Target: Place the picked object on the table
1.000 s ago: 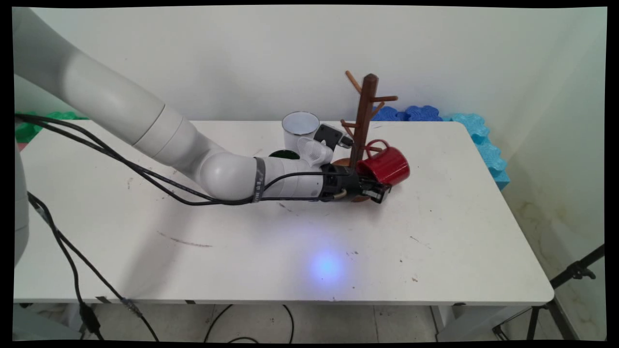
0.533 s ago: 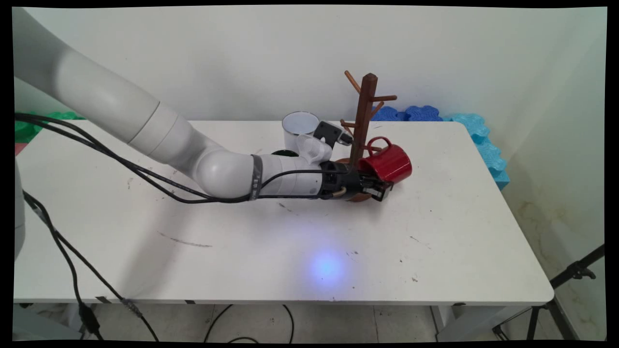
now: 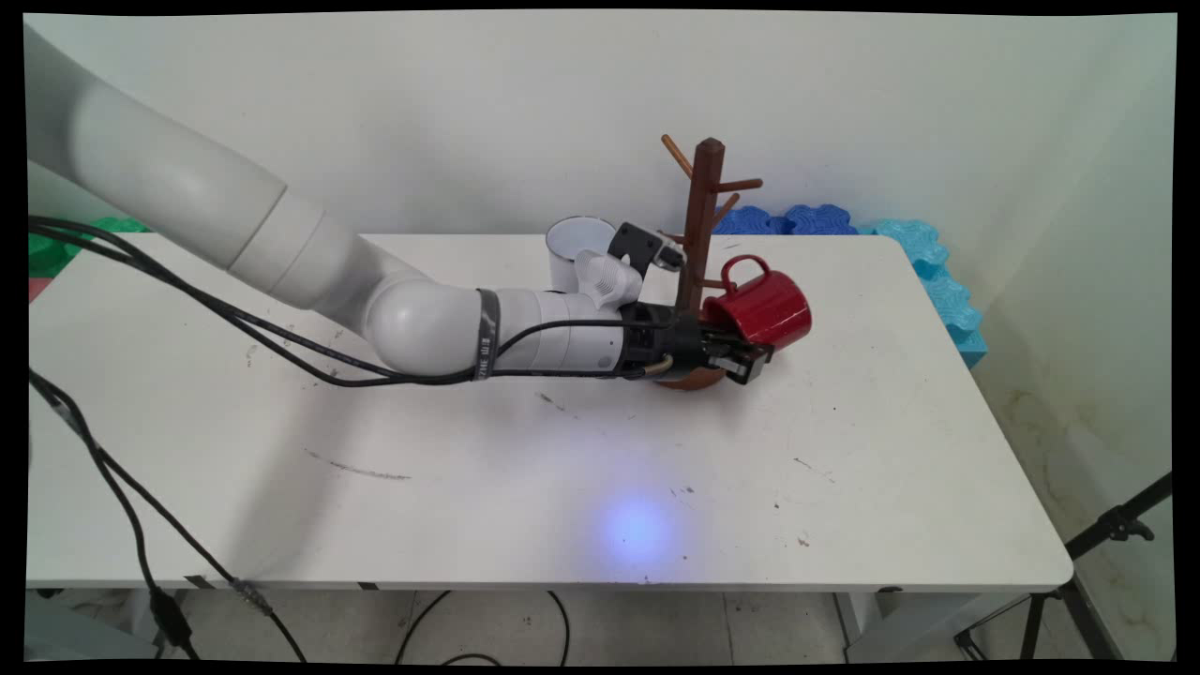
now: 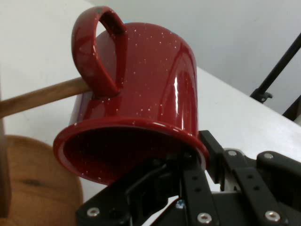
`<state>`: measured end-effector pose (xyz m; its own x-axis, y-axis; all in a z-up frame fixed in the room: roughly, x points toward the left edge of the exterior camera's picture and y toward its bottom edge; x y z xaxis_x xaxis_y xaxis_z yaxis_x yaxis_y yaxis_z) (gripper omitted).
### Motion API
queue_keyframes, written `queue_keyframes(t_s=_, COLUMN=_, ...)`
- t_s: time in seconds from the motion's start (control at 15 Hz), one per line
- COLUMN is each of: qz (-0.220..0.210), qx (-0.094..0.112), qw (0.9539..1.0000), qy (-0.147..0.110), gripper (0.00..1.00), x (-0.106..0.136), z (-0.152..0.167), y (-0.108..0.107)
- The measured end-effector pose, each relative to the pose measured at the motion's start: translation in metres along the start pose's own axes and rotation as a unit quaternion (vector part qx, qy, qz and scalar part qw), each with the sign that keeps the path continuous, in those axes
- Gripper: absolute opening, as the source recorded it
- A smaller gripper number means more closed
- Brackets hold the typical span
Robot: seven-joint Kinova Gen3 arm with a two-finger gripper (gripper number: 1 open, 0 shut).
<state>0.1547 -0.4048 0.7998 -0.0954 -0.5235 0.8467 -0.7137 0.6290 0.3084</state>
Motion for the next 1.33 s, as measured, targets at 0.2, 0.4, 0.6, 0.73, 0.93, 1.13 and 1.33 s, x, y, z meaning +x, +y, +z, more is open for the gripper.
queue_keyframes(t_s=0.2, qz=0.003, qx=-0.013, qw=0.9999, qy=0.004, gripper=0.00, x=0.006, z=-0.007, y=0.008)
queue_keyframes(t_s=0.4, qz=0.006, qx=-0.025, qw=0.9997, qy=0.005, gripper=0.00, x=0.011, z=-0.014, y=0.014)
queue_keyframes(t_s=0.6, qz=0.008, qx=-0.037, qw=0.9993, qy=0.007, gripper=0.00, x=0.015, z=-0.024, y=0.023)
queue_keyframes(t_s=0.73, qz=0.009, qx=-0.041, qw=0.9991, qy=0.007, gripper=0.00, x=0.018, z=-0.030, y=0.027)
queue_keyframes(t_s=0.93, qz=0.014, qx=-0.047, qw=0.9988, qy=0.004, gripper=0.00, x=0.021, z=-0.040, y=0.032)
queue_keyframes(t_s=1.13, qz=0.030, qx=-0.052, qw=0.9981, qy=-0.014, gripper=0.00, x=0.025, z=-0.055, y=0.036)
queue_keyframes(t_s=1.33, qz=0.051, qx=-0.052, qw=0.9967, qy=-0.035, gripper=0.00, x=0.031, z=-0.073, y=0.034)
